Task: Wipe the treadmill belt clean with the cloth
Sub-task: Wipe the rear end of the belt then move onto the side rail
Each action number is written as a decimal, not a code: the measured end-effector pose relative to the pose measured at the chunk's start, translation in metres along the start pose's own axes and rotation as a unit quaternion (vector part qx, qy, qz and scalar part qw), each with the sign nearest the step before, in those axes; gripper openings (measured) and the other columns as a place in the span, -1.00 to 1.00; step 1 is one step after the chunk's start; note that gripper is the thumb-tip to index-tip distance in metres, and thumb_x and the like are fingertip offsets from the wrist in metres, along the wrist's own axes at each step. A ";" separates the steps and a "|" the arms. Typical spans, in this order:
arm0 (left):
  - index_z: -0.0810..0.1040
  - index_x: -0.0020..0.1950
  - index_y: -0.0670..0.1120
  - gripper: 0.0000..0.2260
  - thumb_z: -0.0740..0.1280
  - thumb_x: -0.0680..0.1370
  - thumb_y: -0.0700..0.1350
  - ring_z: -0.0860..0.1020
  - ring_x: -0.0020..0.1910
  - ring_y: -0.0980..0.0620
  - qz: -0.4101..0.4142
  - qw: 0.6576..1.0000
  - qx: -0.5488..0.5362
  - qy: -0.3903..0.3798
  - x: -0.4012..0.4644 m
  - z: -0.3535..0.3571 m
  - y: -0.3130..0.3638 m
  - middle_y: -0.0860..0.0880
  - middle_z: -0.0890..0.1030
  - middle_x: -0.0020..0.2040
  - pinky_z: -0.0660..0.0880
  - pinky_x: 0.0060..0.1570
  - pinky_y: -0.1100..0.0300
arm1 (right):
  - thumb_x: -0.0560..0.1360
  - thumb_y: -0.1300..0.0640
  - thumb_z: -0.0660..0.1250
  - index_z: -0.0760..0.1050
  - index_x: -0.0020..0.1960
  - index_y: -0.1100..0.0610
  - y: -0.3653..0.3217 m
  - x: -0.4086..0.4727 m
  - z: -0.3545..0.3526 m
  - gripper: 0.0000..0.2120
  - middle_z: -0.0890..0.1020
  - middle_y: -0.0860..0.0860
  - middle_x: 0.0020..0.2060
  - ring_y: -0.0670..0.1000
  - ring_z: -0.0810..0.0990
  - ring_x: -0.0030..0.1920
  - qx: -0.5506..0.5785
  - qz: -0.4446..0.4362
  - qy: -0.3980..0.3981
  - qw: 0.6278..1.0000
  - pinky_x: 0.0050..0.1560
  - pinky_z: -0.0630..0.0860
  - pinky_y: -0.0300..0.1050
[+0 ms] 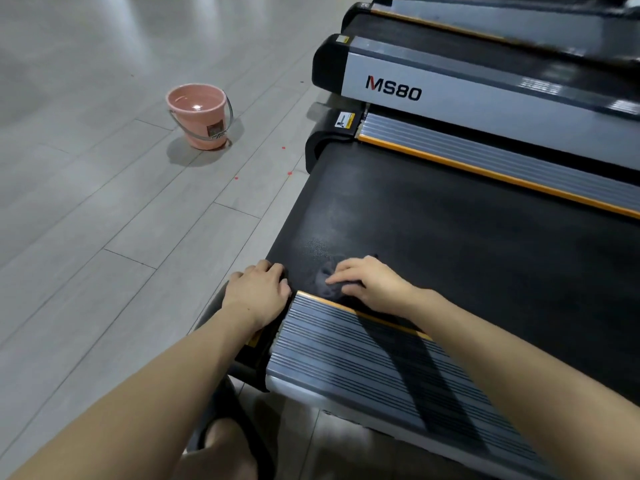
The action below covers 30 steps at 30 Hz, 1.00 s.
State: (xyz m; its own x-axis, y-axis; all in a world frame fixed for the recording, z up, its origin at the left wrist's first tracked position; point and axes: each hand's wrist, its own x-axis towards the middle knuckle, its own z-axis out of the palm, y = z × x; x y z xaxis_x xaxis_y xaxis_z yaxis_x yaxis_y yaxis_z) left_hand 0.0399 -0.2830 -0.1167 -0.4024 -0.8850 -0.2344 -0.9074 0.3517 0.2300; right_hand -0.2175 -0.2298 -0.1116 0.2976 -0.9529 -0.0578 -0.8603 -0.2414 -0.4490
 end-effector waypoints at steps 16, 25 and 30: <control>0.44 0.31 0.01 -0.71 0.09 0.64 -0.04 0.49 0.21 -0.13 -0.034 0.999 -0.036 0.012 0.045 -0.012 0.004 -0.04 0.50 0.25 0.43 0.19 -0.06 | 0.55 0.08 0.36 0.58 0.22 -0.05 0.051 0.053 0.004 -0.75 0.55 -0.04 0.05 0.11 0.46 -0.06 -0.074 -0.027 0.175 0.981 0.12 0.42 -0.06; 0.49 0.33 0.03 -0.69 0.15 0.62 -0.05 0.48 0.30 -0.18 -0.016 0.998 -0.061 0.008 0.100 -0.038 -0.006 -0.07 0.50 0.34 0.47 0.25 -0.11 | 0.52 0.07 0.40 0.60 0.22 -0.06 0.029 0.050 0.025 -0.73 0.58 -0.04 0.09 0.04 0.47 -0.03 -0.016 -0.022 0.185 0.982 0.14 0.40 -0.16; 0.47 0.40 0.05 -0.65 0.12 0.63 -0.05 0.48 0.33 -0.14 0.006 0.998 -0.063 0.023 0.151 -0.059 -0.010 -0.03 0.47 0.40 0.45 0.29 -0.10 | 0.57 0.10 0.31 0.60 0.22 0.03 0.069 0.082 0.010 -0.76 0.59 0.00 0.05 0.09 0.44 -0.04 -0.089 -0.106 0.192 0.972 0.14 0.36 -0.16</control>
State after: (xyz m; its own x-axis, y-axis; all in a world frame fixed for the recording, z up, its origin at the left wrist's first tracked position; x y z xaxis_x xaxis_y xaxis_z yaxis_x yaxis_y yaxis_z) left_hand -0.0047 -0.4385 -0.0985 -0.4044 -0.8952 -0.1873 -0.8789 0.3237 0.3503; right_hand -0.2485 -0.3231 -0.1561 0.3290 -0.8685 0.3707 -0.8645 -0.4350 -0.2518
